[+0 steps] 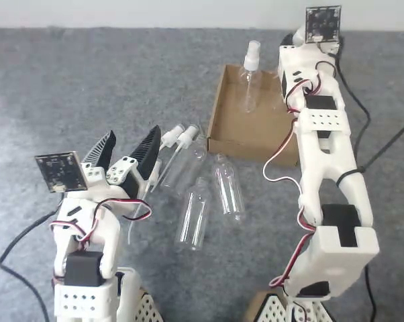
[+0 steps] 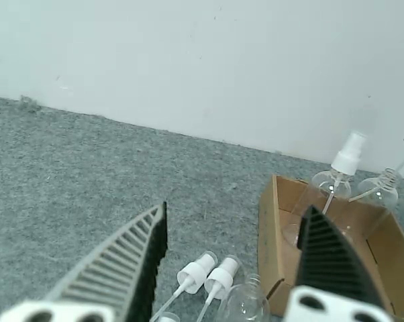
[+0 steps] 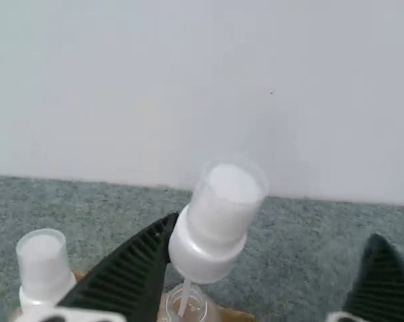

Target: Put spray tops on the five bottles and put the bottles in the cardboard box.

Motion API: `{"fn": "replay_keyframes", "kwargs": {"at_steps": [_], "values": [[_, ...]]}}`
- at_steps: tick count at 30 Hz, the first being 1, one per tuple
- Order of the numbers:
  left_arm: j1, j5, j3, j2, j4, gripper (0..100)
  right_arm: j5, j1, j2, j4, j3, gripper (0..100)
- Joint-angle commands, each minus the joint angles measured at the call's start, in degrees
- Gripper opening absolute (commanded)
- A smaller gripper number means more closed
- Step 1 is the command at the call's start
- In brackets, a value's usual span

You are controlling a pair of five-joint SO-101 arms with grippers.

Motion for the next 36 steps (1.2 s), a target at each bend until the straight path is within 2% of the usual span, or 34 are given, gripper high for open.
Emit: {"fn": "replay_keyframes", "kwargs": {"at_steps": [1, 3, 8, 10, 11, 16, 22, 25, 30, 36], "values": [[0.1, -0.2, -0.2, 0.1, -1.4, 30, 0.9, 0.2, -4.5, 4.9, -2.1, 66.3], [0.1, -0.2, -0.2, 0.1, -1.4, 30, 0.9, 0.2, -4.5, 5.2, -2.1, 57.3], [0.1, -0.2, -0.2, 0.1, -1.4, 30, 1.1, 1.6, -4.9, -4.6, -1.2, 14.5], [0.1, -0.2, -0.2, 0.1, -1.4, 30, 1.1, 2.1, -5.1, -8.0, -0.8, 0.9], [0.1, -0.2, -0.2, 0.1, -1.4, 30, 1.1, 2.2, -5.1, -9.0, -0.8, 0.2], [0.1, -0.2, -0.2, 0.1, -1.4, 30, 1.1, 1.8, -4.6, -9.2, 0.9, 15.0], [0.1, -0.2, -0.2, 0.1, -1.4, 30, 0.9, 1.3, -4.6, -9.2, 5.0, 53.2], [0.1, -0.2, -0.2, 0.1, -1.4, 30, 0.8, 1.0, -4.8, -9.2, 6.9, 63.3], [0.1, -0.2, -0.2, 0.1, -1.4, 30, 0.8, 1.0, -5.1, -9.2, 7.0, 56.7], [0.1, -0.2, -0.2, 0.1, -1.4, 30, 0.7, 1.1, -5.2, -9.5, 5.4, 38.1]]}}
